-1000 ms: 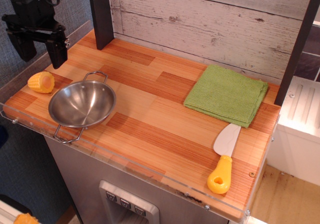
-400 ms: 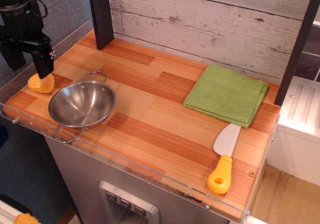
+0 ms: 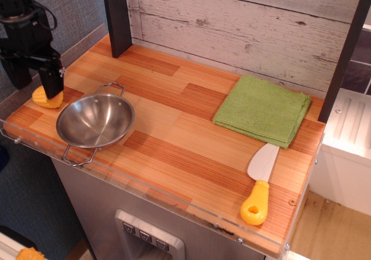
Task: Place the potato on top of the green towel
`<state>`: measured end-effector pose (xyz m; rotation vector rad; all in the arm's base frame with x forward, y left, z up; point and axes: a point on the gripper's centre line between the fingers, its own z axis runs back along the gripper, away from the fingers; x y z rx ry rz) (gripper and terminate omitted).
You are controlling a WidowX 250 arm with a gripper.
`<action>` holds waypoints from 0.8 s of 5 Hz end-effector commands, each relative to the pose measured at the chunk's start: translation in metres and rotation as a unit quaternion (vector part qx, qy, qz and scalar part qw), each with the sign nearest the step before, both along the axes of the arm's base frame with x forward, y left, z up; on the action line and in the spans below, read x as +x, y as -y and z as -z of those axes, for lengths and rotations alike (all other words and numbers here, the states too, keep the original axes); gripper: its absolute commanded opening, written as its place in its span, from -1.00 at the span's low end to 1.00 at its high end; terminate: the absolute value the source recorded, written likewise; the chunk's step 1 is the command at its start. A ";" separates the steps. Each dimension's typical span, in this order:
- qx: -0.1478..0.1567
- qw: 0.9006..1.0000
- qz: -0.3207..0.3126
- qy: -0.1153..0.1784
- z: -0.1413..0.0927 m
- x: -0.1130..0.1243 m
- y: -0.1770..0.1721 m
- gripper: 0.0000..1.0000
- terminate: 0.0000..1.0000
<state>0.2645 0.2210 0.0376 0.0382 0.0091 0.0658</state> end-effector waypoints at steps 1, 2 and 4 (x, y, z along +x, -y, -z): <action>0.014 1.000 0.011 -0.008 0.007 0.005 0.003 1.00 -1.00; -0.003 1.000 0.006 -0.020 0.020 0.006 0.003 1.00 -1.00; 0.006 1.000 0.005 0.013 -0.015 0.008 0.008 -1.00 -1.00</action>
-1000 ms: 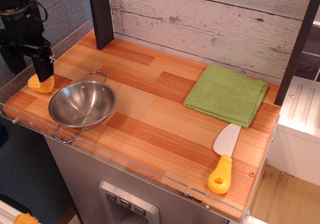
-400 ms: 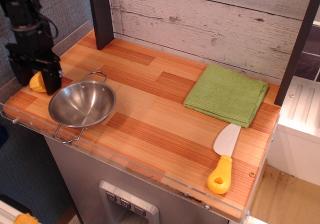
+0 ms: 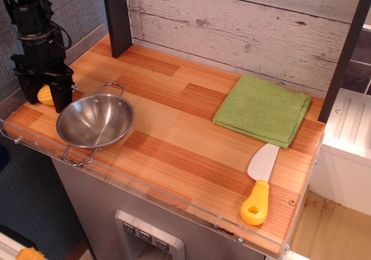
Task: Place the potato on top of the green towel
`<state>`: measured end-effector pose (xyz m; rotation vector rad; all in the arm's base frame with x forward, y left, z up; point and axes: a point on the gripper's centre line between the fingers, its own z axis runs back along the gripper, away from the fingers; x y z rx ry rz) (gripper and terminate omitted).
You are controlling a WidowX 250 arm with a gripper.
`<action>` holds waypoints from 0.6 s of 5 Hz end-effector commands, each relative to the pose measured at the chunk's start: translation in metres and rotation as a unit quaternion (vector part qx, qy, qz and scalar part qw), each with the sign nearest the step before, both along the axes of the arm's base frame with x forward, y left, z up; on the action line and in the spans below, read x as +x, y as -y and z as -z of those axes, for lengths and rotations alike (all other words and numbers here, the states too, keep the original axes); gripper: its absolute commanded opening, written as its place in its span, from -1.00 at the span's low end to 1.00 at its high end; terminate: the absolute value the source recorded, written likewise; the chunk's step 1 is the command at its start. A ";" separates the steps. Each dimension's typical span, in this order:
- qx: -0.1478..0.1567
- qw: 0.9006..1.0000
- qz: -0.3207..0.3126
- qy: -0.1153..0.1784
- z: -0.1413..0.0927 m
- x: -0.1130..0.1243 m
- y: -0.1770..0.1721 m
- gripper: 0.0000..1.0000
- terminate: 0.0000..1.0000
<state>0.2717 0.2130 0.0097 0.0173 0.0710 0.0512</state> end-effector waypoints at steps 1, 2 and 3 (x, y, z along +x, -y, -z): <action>0.031 0.995 -0.016 0.096 -0.093 -0.006 0.008 -1.00 -1.00; 0.022 0.992 -0.029 0.123 -0.134 0.000 0.036 -1.00 -1.00; -0.035 0.992 -0.008 0.118 -0.148 0.033 0.080 -1.00 -1.00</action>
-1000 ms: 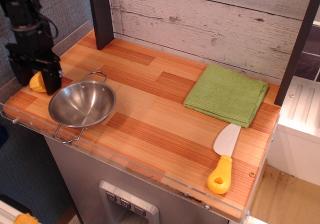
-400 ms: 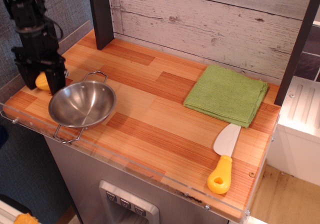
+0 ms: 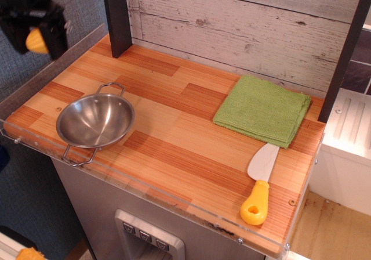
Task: Place the potato on top of the green towel
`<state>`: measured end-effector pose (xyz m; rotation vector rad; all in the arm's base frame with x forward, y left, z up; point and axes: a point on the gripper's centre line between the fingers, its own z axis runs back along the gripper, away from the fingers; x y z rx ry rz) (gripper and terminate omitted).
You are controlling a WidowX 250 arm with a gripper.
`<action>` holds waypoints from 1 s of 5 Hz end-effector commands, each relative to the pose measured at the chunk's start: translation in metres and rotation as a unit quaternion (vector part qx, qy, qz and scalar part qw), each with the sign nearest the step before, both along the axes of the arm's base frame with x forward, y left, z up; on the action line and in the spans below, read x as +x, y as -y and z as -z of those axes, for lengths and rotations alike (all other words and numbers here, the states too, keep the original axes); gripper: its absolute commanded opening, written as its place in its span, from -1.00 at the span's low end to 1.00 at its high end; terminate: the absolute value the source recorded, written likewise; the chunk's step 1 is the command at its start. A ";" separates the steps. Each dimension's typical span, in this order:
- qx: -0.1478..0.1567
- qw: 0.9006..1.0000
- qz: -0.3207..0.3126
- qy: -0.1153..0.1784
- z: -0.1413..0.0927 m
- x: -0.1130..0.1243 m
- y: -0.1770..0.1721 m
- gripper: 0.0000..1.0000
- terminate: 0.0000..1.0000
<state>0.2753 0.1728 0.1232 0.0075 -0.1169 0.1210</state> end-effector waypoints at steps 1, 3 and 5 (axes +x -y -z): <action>-0.052 0.996 0.075 0.008 -0.029 0.060 0.091 -1.00 -1.00; -0.027 0.986 0.165 -0.010 -0.008 0.104 0.196 -1.00 -1.00; 0.018 0.987 0.162 -0.008 0.024 0.098 0.235 -1.00 -1.00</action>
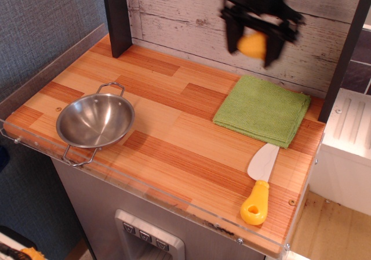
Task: Place the potato on top of the green towel
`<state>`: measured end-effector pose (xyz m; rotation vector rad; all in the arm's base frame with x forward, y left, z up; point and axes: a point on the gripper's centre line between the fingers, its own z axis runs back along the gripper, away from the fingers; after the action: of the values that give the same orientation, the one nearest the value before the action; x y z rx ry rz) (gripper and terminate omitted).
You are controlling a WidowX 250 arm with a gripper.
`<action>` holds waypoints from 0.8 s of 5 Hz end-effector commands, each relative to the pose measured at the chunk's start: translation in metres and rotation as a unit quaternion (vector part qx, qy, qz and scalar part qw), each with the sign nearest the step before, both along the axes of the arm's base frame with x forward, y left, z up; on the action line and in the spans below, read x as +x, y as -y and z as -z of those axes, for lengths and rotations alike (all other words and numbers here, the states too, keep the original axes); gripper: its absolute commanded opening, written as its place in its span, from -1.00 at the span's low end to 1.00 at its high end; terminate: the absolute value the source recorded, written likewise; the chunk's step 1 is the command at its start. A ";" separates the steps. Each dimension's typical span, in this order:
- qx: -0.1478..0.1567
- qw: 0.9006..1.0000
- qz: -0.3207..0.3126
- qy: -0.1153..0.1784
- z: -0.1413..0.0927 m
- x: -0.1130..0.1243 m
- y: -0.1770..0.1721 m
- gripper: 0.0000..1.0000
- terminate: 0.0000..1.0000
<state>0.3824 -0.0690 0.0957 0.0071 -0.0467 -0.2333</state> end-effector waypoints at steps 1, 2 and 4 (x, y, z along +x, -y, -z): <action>0.002 0.999 -0.017 0.038 0.002 -0.003 -0.011 -1.00 -1.00; 0.008 0.999 -0.018 0.039 0.006 0.001 -0.013 -1.00 -1.00; 0.007 0.999 0.005 0.032 0.009 0.000 -0.010 1.00 -1.00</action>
<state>0.3881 -0.0599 0.0687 0.0284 -0.0584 -0.2445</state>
